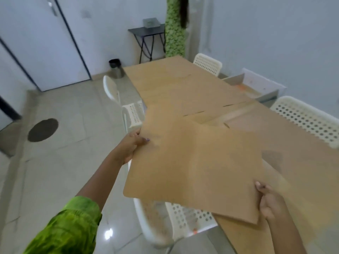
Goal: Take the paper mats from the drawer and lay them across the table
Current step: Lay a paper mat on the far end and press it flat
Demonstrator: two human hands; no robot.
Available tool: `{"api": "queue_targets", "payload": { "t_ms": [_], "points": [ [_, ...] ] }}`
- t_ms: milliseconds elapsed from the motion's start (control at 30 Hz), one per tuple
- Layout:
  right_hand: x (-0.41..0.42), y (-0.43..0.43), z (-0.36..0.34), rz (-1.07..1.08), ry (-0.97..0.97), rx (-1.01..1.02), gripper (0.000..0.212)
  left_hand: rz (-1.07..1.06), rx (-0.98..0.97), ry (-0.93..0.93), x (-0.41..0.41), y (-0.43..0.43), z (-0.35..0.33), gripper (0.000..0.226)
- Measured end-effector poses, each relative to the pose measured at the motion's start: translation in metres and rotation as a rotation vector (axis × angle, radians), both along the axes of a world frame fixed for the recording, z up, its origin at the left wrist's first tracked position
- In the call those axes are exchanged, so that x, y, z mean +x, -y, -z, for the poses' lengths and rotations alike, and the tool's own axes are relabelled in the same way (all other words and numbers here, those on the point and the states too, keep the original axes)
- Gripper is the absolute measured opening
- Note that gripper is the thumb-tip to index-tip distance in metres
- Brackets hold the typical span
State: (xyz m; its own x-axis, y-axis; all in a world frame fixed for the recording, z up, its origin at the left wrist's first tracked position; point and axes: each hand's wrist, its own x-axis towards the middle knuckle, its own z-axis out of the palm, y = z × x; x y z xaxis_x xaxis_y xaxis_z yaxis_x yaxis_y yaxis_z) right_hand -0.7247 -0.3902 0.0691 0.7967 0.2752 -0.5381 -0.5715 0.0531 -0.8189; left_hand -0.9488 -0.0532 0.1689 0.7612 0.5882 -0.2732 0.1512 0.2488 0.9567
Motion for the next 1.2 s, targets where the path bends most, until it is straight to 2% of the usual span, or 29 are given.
{"api": "queue_targets", "payload": {
  "t_ms": [100,200,300,467,600,667,700,800,933,1033,1200],
  "points": [
    [-0.005,0.018,0.013,0.175,-0.032,0.049,0.029,0.118,0.016,-0.015,0.044,-0.015,0.002,0.036],
    [-0.011,0.036,0.019,0.313,-0.050,-0.003,0.026,0.195,0.086,-0.093,0.089,-0.025,0.010,0.029],
    [-0.026,0.046,0.021,0.450,-0.061,-0.038,0.024,0.318,0.255,-0.169,0.139,-0.033,0.027,0.026],
    [-0.060,0.042,0.028,0.709,-0.076,-0.120,0.025,0.456,0.498,-0.263,0.211,-0.039,0.071,0.055],
    [-0.083,0.030,0.039,0.835,-0.049,-0.214,0.026,0.661,0.785,-0.416,0.233,-0.035,0.106,0.053],
    [-0.086,0.023,0.036,0.897,-0.031,-0.325,0.017,0.728,0.900,-0.511,0.233,-0.034,0.115,0.059],
    [-0.086,0.021,0.036,0.897,-0.021,-0.398,0.009,0.737,0.958,-0.535,0.232,-0.032,0.118,0.061],
    [-0.091,0.010,0.033,0.794,-0.012,-0.698,0.035,0.754,1.139,-0.550,0.228,-0.027,0.122,0.067],
    [-0.089,-0.001,0.024,0.619,0.038,-0.997,0.041,0.776,1.194,-0.576,0.227,-0.020,0.120,0.073],
    [-0.090,-0.005,0.023,0.536,0.005,-1.138,0.041,0.792,1.225,-0.577,0.224,-0.017,0.121,0.072],
    [-0.092,-0.003,0.025,0.489,-0.002,-1.228,0.038,0.817,1.291,-0.561,0.218,-0.014,0.125,0.064]
  ]
}}
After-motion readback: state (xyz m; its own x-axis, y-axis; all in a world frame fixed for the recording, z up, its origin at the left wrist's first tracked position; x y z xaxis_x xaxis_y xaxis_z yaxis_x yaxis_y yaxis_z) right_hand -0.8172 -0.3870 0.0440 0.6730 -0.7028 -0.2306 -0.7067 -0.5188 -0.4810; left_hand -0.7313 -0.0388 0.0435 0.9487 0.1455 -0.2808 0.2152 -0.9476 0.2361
